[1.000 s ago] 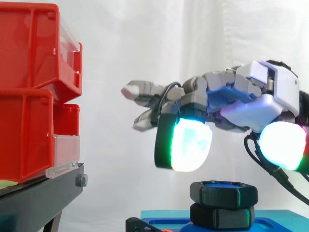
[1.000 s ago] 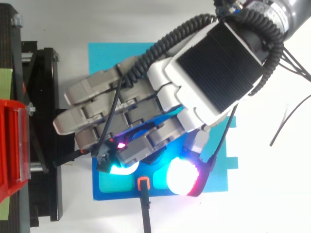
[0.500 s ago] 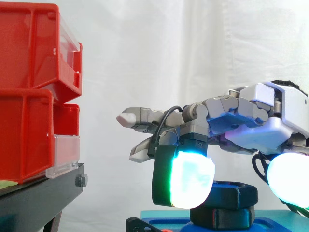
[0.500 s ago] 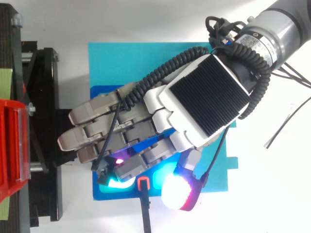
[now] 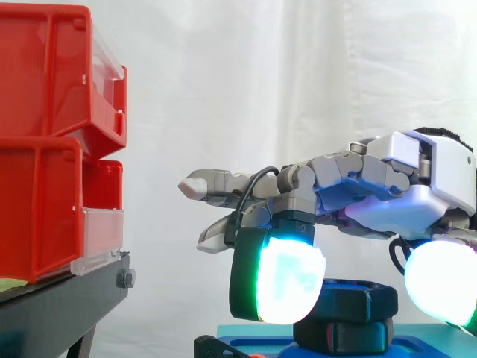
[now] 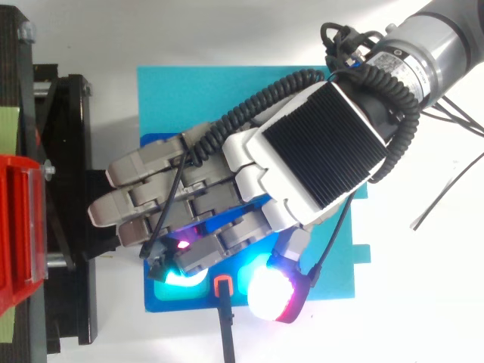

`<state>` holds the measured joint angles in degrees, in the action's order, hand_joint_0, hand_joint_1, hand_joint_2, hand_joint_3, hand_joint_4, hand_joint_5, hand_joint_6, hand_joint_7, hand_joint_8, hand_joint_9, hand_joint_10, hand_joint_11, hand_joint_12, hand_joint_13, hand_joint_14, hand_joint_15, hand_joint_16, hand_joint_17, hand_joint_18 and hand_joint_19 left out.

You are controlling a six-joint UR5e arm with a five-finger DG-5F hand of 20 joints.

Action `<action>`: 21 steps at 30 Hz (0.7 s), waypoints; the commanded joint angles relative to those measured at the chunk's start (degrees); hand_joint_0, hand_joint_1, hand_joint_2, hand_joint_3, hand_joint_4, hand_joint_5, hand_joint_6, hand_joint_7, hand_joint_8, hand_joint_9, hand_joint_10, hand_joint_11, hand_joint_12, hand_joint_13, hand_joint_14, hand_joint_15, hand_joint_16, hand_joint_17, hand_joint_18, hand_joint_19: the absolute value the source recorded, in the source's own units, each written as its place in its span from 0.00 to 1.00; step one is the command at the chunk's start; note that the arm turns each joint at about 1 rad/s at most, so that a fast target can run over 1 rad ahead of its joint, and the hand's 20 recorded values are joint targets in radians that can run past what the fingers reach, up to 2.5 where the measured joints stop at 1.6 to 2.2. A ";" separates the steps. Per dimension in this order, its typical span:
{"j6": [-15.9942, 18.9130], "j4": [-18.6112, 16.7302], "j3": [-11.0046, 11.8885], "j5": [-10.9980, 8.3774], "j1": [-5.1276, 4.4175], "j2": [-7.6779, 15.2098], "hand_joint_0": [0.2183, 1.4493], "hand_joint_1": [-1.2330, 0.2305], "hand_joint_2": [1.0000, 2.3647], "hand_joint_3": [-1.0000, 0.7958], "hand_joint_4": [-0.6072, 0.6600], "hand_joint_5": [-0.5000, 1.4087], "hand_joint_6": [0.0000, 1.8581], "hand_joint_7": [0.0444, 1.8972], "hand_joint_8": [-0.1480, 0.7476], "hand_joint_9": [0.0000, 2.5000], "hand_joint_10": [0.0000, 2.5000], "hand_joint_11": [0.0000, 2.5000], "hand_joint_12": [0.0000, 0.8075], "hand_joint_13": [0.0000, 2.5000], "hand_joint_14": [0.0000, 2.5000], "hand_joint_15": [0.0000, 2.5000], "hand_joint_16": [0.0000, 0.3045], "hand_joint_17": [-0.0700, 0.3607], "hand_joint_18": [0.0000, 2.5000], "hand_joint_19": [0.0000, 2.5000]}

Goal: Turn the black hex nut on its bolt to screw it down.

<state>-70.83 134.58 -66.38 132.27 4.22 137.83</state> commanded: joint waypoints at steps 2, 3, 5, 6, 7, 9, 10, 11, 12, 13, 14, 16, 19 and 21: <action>-0.01 -0.11 0.03 0.18 0.35 -0.02 0.23 0.53 0.00 0.28 0.68 0.20 0.31 0.55 0.51 0.19 0.00 0.08 0.45 0.06 0.00 0.00 0.15 0.41 0.00 0.05; -0.01 -0.11 0.03 0.18 0.35 -0.02 0.23 0.53 0.00 0.28 0.68 0.20 0.31 0.55 0.51 0.19 0.00 0.08 0.45 0.06 0.00 0.00 0.15 0.41 0.00 0.04; -0.01 -0.28 0.03 0.80 0.71 -0.02 0.23 0.53 0.00 0.28 0.67 0.20 0.31 0.55 0.51 0.19 0.00 0.08 0.45 0.06 0.00 0.00 0.15 0.41 0.00 0.05; -0.01 -0.37 0.03 0.88 0.71 -0.02 0.23 0.53 0.00 0.28 0.68 0.20 0.31 0.55 0.51 0.19 0.00 0.08 0.45 0.06 0.00 0.00 0.15 0.41 0.00 0.05; -0.01 -0.46 0.03 1.06 0.79 -0.02 0.23 0.53 0.00 0.28 0.67 0.20 0.31 0.55 0.51 0.19 0.00 0.08 0.45 0.06 0.00 0.00 0.15 0.41 0.00 0.04; -0.01 -0.72 0.03 1.15 1.06 -0.02 0.23 0.53 0.00 0.28 0.68 0.20 0.31 0.55 0.51 0.19 0.00 0.08 0.45 0.06 0.00 0.00 0.15 0.41 0.00 0.05; -0.01 -0.81 0.03 1.15 1.15 -0.02 0.23 0.53 0.00 0.28 0.68 0.20 0.31 0.55 0.51 0.19 0.00 0.08 0.45 0.06 0.00 0.00 0.15 0.41 0.00 0.05; -0.01 -0.90 0.03 1.32 1.23 -0.02 0.23 0.53 0.00 0.28 0.68 0.20 0.31 0.55 0.51 0.19 0.00 0.08 0.45 0.06 0.00 0.00 0.15 0.41 0.00 0.05; -0.01 -0.90 0.03 1.32 1.32 -0.02 0.23 0.53 0.00 0.28 0.68 0.20 0.31 0.55 0.52 0.19 0.00 0.08 0.45 0.06 0.00 0.00 0.15 0.41 0.00 0.04; -0.01 -0.90 0.03 1.41 1.32 -0.02 0.23 0.53 0.00 0.28 0.68 0.20 0.31 0.55 0.51 0.19 0.00 0.08 0.45 0.06 0.00 0.00 0.15 0.41 0.00 0.05; -0.01 -0.90 0.03 1.50 1.41 -0.02 0.23 0.53 0.00 0.28 0.68 0.20 0.31 0.55 0.51 0.19 0.00 0.08 0.44 0.06 0.00 0.00 0.15 0.41 0.00 0.05; -0.01 -0.99 0.03 1.76 1.67 -0.02 0.23 0.53 0.00 0.28 0.68 0.20 0.31 0.55 0.52 0.19 0.00 0.08 0.44 0.06 0.00 0.00 0.15 0.41 0.00 0.05; -0.01 -1.16 0.03 2.03 1.85 -0.02 0.23 0.53 0.00 0.28 0.68 0.20 0.31 0.55 0.52 0.19 0.00 0.08 0.44 0.06 0.00 0.00 0.15 0.40 0.00 0.05; -0.01 -1.34 -0.06 2.38 2.11 -0.02 0.23 0.53 0.00 0.28 0.67 0.20 0.32 0.55 0.51 0.19 0.00 0.08 0.44 0.06 0.00 0.00 0.15 0.41 0.00 0.05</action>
<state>-70.84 133.45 -66.37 134.23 6.04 137.82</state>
